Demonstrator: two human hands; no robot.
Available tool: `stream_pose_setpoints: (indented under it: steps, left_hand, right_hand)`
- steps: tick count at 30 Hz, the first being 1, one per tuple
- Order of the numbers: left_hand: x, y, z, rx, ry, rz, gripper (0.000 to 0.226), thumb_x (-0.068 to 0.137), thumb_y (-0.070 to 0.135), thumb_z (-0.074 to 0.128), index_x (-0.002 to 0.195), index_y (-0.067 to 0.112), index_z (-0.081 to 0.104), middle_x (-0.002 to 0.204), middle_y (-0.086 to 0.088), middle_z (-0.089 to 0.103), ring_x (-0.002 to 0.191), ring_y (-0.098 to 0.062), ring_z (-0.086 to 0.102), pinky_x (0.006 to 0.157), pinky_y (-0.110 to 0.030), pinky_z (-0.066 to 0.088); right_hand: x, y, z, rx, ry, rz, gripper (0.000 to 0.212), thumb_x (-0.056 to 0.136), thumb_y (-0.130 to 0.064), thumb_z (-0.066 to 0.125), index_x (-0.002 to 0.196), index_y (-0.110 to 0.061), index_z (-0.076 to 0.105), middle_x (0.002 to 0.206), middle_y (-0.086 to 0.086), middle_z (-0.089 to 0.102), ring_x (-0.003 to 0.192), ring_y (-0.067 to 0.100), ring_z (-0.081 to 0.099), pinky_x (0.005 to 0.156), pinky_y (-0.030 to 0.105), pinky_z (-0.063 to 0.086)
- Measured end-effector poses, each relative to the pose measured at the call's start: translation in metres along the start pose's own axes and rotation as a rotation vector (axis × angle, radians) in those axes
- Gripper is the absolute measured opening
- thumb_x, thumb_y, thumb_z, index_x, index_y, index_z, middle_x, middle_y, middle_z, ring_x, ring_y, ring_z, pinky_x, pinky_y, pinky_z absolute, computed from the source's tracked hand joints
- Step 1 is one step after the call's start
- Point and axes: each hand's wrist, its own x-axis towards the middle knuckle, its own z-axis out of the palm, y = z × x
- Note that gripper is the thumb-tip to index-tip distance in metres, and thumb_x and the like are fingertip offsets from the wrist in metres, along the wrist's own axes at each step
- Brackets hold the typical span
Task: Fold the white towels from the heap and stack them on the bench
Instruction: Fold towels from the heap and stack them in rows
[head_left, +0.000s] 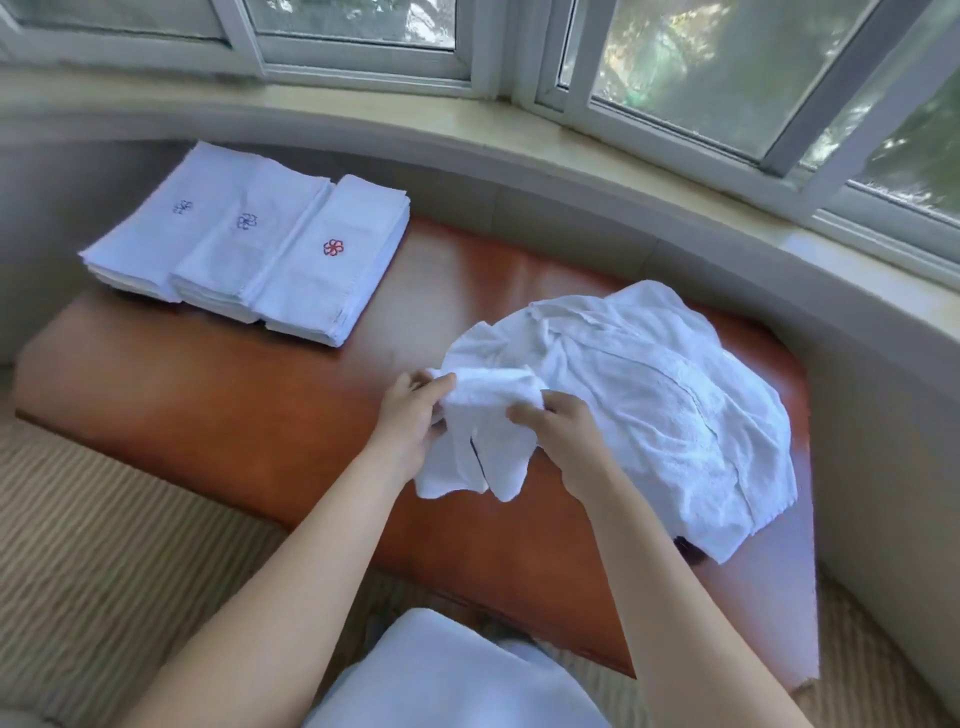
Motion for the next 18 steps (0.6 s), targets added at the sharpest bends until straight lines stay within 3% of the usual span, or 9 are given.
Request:
stream_pose_setpoints:
  steps: [3,6,8,10,11,13,15,17,18]
  left_hand:
    - [-0.013,0.016,-0.026,-0.016,-0.031,0.08,0.015,0.096,0.008,0.067,0.1,0.017,0.055,0.093,-0.003,0.069,0.076,-0.016,0.069,0.074,-0.034,0.056]
    - [-0.028,0.026,-0.051,0.073,-0.133,0.168,0.022,0.096,0.003,0.063,0.111,0.018,0.06,0.111,0.003,0.074,0.1,-0.015,0.071,0.084,-0.031,0.057]
    - [-0.04,0.028,-0.06,0.359,-0.168,0.262,0.035,0.091,0.009,0.071,0.117,0.031,0.062,0.12,0.009,0.069,0.11,-0.008,0.068,0.088,-0.029,0.057]
    - [-0.053,0.024,-0.058,0.7,-0.211,0.383,0.042,0.084,0.026,0.076,0.109,0.055,0.059,0.108,0.016,0.069,0.094,0.0,0.069,0.075,-0.022,0.059]
    - [-0.057,0.019,-0.056,0.823,-0.182,0.437,0.038,0.082,0.036,0.074,0.103,0.061,0.055,0.101,0.016,0.068,0.087,-0.002,0.068,0.069,-0.023,0.058]
    - [-0.059,0.012,-0.054,0.923,0.062,0.507,0.025,0.087,0.046,0.069,0.105,0.05,0.053,0.1,0.012,0.061,0.086,-0.008,0.063,0.068,-0.027,0.054]
    - [-0.056,0.015,-0.057,1.016,0.277,0.459,0.036,0.094,0.053,0.06,0.099,0.018,0.058,0.093,0.0,0.063,0.082,-0.018,0.063,0.064,-0.028,0.047]
    - [-0.056,0.024,-0.052,1.005,0.18,0.156,0.068,0.092,0.073,0.047,0.091,0.008,0.068,0.081,-0.006,0.073,0.075,-0.02,0.067,0.065,-0.03,0.046]
    - [-0.06,0.031,-0.047,0.883,0.07,-0.057,0.079,0.087,0.083,0.043,0.093,0.01,0.073,0.082,-0.004,0.077,0.078,-0.018,0.07,0.07,-0.031,0.049]
  right_hand:
    - [-0.02,-0.023,0.023,-0.096,0.067,-0.121,0.04,0.08,-0.035,0.065,0.085,0.003,0.058,0.068,0.002,0.051,0.062,0.015,0.048,0.057,0.032,0.037]
    - [-0.034,-0.046,0.037,-0.189,0.141,-0.216,0.04,0.086,-0.036,0.065,0.073,-0.003,0.045,0.06,-0.007,0.037,0.055,0.01,0.035,0.05,0.021,0.028]
    - [-0.04,-0.061,0.044,-0.211,0.147,-0.253,0.043,0.088,-0.037,0.064,0.072,-0.004,0.04,0.06,-0.007,0.033,0.056,0.011,0.033,0.053,0.026,0.028]
    - [-0.045,-0.075,0.051,-0.149,0.09,-0.258,0.046,0.089,-0.039,0.064,0.077,0.001,0.044,0.066,-0.002,0.039,0.063,0.014,0.04,0.06,0.035,0.033]
    - [-0.048,-0.082,0.053,-0.091,0.046,-0.261,0.047,0.089,-0.039,0.065,0.081,0.003,0.048,0.07,0.001,0.044,0.067,0.016,0.045,0.064,0.036,0.037]
    - [-0.052,-0.094,0.052,0.029,-0.022,-0.256,0.043,0.091,-0.036,0.066,0.084,0.004,0.054,0.076,0.005,0.055,0.074,0.019,0.057,0.071,0.041,0.047]
    - [-0.054,-0.103,0.046,0.11,-0.03,-0.239,0.034,0.093,-0.035,0.066,0.085,-0.001,0.063,0.079,0.005,0.064,0.078,0.018,0.066,0.077,0.044,0.056]
    - [-0.054,-0.107,0.04,0.183,-0.017,-0.215,0.035,0.096,-0.033,0.065,0.095,0.003,0.066,0.082,0.007,0.068,0.08,0.018,0.069,0.084,0.044,0.059]
    - [-0.053,-0.108,0.039,0.226,-0.031,-0.203,0.038,0.097,-0.031,0.063,0.101,0.007,0.064,0.084,0.01,0.069,0.081,0.02,0.069,0.085,0.043,0.059]
